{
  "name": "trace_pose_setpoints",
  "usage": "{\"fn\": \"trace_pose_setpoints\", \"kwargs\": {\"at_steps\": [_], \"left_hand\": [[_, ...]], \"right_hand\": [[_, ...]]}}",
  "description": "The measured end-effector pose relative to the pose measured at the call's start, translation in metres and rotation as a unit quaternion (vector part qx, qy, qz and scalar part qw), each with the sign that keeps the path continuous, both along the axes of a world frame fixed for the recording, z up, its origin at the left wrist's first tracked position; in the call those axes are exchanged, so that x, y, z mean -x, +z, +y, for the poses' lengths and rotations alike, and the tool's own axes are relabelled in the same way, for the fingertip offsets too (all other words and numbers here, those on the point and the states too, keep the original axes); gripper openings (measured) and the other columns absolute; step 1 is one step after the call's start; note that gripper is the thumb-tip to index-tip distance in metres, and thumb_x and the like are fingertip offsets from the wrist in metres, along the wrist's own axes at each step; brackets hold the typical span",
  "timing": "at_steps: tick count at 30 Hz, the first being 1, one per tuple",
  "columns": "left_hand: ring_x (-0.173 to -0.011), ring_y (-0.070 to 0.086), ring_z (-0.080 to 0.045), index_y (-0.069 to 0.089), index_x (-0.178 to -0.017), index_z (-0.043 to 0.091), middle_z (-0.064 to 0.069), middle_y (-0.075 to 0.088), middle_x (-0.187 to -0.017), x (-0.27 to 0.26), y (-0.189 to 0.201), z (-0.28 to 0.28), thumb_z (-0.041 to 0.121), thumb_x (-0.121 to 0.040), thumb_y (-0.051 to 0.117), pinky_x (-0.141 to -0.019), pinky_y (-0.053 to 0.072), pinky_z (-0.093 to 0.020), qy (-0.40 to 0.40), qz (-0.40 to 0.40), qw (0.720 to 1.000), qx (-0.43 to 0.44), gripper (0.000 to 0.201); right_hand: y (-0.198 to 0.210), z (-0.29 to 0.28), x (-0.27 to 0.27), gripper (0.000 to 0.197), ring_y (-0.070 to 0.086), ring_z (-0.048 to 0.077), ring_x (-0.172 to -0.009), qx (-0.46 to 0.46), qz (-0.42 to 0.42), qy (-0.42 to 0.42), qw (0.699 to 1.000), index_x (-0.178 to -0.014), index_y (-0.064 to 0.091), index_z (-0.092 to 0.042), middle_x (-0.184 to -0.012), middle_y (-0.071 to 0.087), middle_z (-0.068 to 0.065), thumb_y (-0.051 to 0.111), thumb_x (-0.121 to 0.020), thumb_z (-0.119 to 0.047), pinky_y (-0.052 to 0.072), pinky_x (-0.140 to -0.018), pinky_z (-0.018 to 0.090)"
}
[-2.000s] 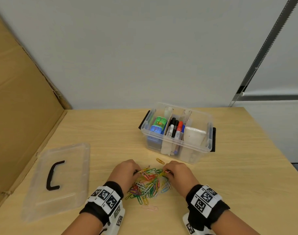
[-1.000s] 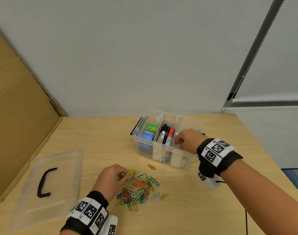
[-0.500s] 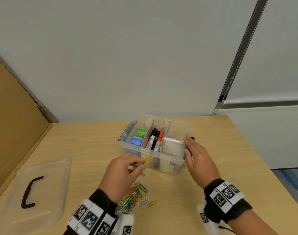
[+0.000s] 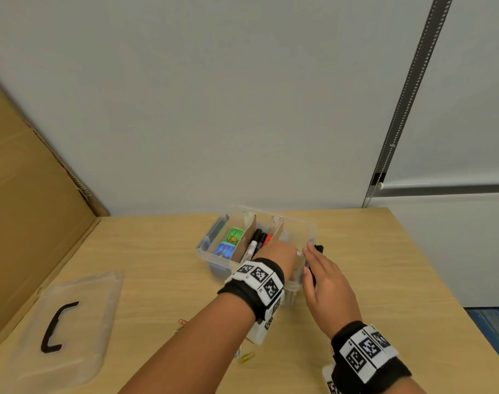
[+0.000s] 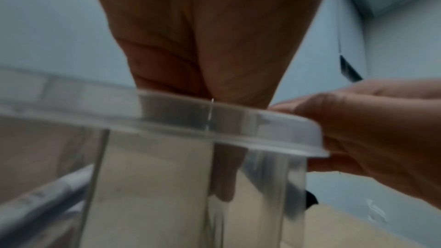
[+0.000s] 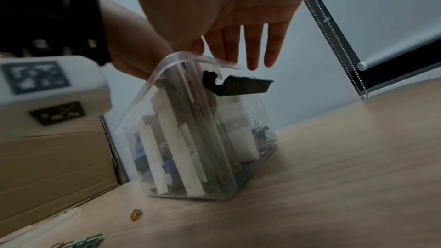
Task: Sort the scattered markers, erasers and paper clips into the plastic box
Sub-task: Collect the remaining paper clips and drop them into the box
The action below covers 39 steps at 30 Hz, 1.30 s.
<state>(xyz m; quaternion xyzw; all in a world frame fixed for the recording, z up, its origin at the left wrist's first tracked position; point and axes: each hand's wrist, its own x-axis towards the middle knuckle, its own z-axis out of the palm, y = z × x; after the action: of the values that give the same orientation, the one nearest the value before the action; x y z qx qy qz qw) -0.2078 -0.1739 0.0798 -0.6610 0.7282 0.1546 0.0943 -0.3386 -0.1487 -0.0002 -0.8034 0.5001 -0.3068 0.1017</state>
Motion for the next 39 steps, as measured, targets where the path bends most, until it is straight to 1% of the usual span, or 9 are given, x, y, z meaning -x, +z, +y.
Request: {"fn": "trace_pose_setpoints", "kwargs": {"at_steps": [4,7,11,14,19,22,29,36,39], "left_hand": [[-0.097,0.064,-0.026,0.067,-0.108,0.006,-0.01,0.068,-0.105,-0.007,0.001,-0.004,0.021,-0.088,0.061,-0.085,0.052,-0.034,-0.002,0.029,0.999,-0.032,0.026],[-0.106,0.06,-0.018,0.065,-0.115,0.016,-0.001,0.067,-0.114,-0.021,0.014,0.015,0.023,-0.091,0.055,-0.094,0.047,-0.032,0.002,0.121,0.991,0.053,0.027],[-0.099,0.06,-0.004,0.063,-0.116,0.027,0.012,0.064,-0.113,-0.061,0.02,0.061,0.028,-0.094,0.05,-0.089,0.049,-0.024,0.034,0.228,0.954,0.191,0.025],[-0.095,0.058,0.0,0.064,-0.111,0.029,0.015,0.063,-0.107,-0.102,0.002,0.096,0.029,-0.094,0.051,-0.085,0.051,-0.023,0.052,0.234,0.938,0.249,0.022],[-0.101,0.056,-0.005,0.062,-0.109,0.033,0.015,0.06,-0.108,-0.161,-0.054,0.14,0.035,-0.09,0.058,-0.087,0.047,-0.024,0.119,0.162,0.969,0.145,0.02],[-0.109,0.05,-0.005,0.058,-0.119,0.034,0.016,0.054,-0.115,-0.178,-0.081,0.159,0.047,-0.078,0.07,-0.092,0.043,-0.024,0.137,0.161,0.975,0.071,0.045],[-0.114,0.041,-0.008,0.045,-0.136,0.033,0.013,0.045,-0.124,-0.183,-0.109,0.173,0.042,-0.069,0.078,-0.097,0.04,-0.026,0.095,0.135,0.986,0.015,0.075],[-0.098,0.056,-0.014,0.06,-0.124,0.031,0.004,0.055,-0.108,-0.184,-0.115,0.164,0.024,-0.085,0.064,-0.086,0.046,-0.027,0.084,0.151,0.983,0.055,0.04],[-0.097,0.058,-0.016,0.063,-0.12,0.029,0.002,0.058,-0.105,-0.185,-0.116,0.163,0.025,-0.088,0.061,-0.085,0.047,-0.028,0.083,0.153,0.983,0.063,0.032]], "right_hand": [[-0.001,0.0,0.001,0.054,0.042,0.01,-0.132,-0.001,0.002,-0.002,1.0,-0.141,0.043,-0.021,-0.15,0.037,-0.007,0.023,-0.095,-0.041,0.038,-0.106,0.029],[0.0,0.0,0.001,0.054,0.041,0.009,-0.132,0.0,0.008,-0.003,1.0,-0.142,0.042,-0.021,-0.15,0.037,-0.008,0.022,-0.095,-0.041,0.04,-0.107,0.03],[0.003,0.0,0.002,0.057,0.039,0.011,-0.133,-0.027,0.008,0.001,1.0,-0.143,0.04,-0.022,-0.15,0.036,-0.008,0.021,-0.094,-0.042,0.036,-0.108,0.029],[0.011,0.008,-0.003,0.055,0.034,0.016,-0.135,-0.029,0.008,-0.011,0.999,-0.141,0.042,-0.018,-0.15,0.037,-0.004,0.025,-0.094,-0.04,0.036,-0.11,0.039],[0.027,0.051,-0.041,0.033,0.045,0.013,-0.11,0.071,0.014,0.106,0.992,-0.117,0.058,-0.015,-0.119,0.054,-0.003,0.041,-0.093,-0.031,0.041,-0.093,0.025],[0.009,0.069,-0.07,0.022,0.05,0.01,-0.09,0.021,0.029,0.191,0.981,-0.097,0.061,-0.019,-0.098,0.054,-0.007,0.044,-0.093,-0.032,0.045,-0.074,0.022],[-0.036,0.074,-0.111,0.085,0.036,0.018,-0.114,-0.246,0.216,0.192,0.925,-0.137,0.033,-0.027,-0.125,0.033,-0.002,0.071,-0.068,-0.058,0.045,-0.094,0.035],[-0.042,0.079,-0.138,0.029,0.043,0.022,-0.109,-0.218,0.183,0.196,0.939,-0.119,0.051,-0.023,-0.119,0.042,0.001,0.055,-0.091,-0.028,0.042,-0.09,0.032],[-0.042,0.076,-0.136,0.022,0.048,0.024,-0.106,-0.221,0.161,0.185,0.944,-0.114,0.057,-0.018,-0.115,0.049,0.004,0.05,-0.093,-0.019,0.041,-0.086,0.031]]}}
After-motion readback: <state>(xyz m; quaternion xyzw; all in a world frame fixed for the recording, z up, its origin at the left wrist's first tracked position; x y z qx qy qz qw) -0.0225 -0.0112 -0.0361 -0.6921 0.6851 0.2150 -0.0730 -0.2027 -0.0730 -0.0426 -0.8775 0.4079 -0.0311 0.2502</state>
